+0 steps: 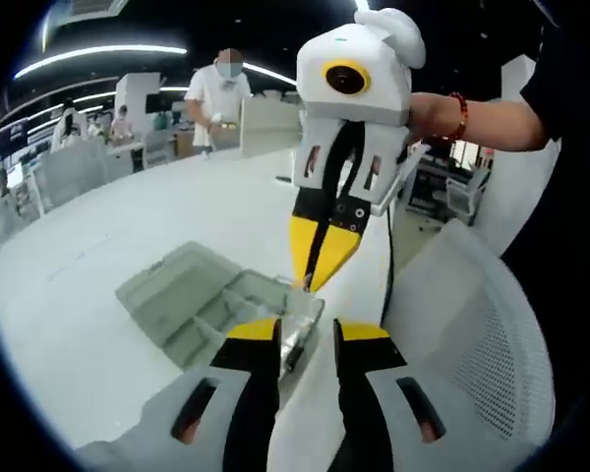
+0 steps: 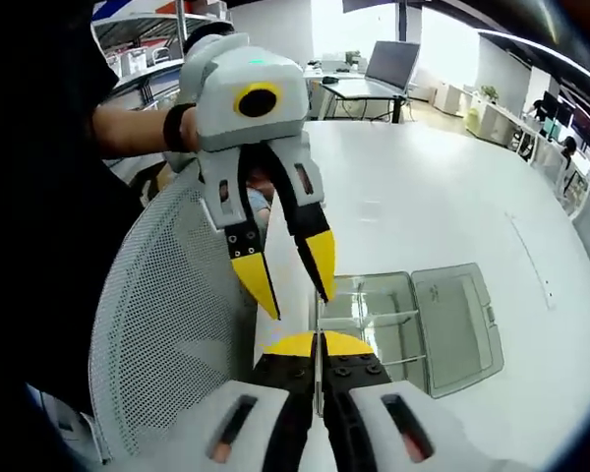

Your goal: Insert the divider into the dual guide fixture by aligning both edges with the guide slots and pushing it downward to the bottom, including one-sided entry, uneven engagement, binding, and posture correction.

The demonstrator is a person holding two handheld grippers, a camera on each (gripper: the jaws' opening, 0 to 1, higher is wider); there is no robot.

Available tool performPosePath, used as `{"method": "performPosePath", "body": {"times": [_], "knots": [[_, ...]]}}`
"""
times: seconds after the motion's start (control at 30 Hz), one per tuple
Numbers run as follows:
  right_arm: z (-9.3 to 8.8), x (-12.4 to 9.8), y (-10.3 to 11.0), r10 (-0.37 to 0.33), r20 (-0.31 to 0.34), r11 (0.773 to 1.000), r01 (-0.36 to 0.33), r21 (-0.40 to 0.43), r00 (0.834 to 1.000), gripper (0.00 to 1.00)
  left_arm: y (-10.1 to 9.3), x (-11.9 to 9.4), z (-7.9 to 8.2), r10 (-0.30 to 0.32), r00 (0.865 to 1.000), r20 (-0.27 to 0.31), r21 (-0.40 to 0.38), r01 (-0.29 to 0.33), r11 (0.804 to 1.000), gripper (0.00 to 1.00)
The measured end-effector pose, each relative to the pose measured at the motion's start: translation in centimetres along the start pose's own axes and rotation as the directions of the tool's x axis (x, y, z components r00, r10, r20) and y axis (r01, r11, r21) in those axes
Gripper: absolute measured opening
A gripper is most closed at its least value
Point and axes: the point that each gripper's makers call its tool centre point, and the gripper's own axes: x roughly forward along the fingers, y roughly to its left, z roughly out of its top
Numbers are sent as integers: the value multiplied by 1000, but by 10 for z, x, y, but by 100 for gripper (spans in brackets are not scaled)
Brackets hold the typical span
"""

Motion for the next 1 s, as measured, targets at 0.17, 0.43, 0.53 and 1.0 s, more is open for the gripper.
{"method": "performPosePath", "body": {"times": [0.17, 0.43, 0.53, 1.0], "knots": [[0, -1, -6, -11, -25, 1000, 11, 0, 1000, 0, 5, -4, -1, 31, 999, 17, -9, -31, 999, 24], [-4, 0, -19, -13, -77, 1000, 13, -6, 997, 0, 20, -7, -3, 119, 991, 61, -68, -115, 991, 29], [-6, 2, -24, -12, -99, 1000, 11, -8, 995, 0, 21, -7, -4, 134, 988, 74, -76, -128, 989, 33], [-10, 10, -43, -38, -187, 996, 23, -82, 982, 0, 20, -1, -7, 154, 983, 101, -113, -143, 983, 49]]}}
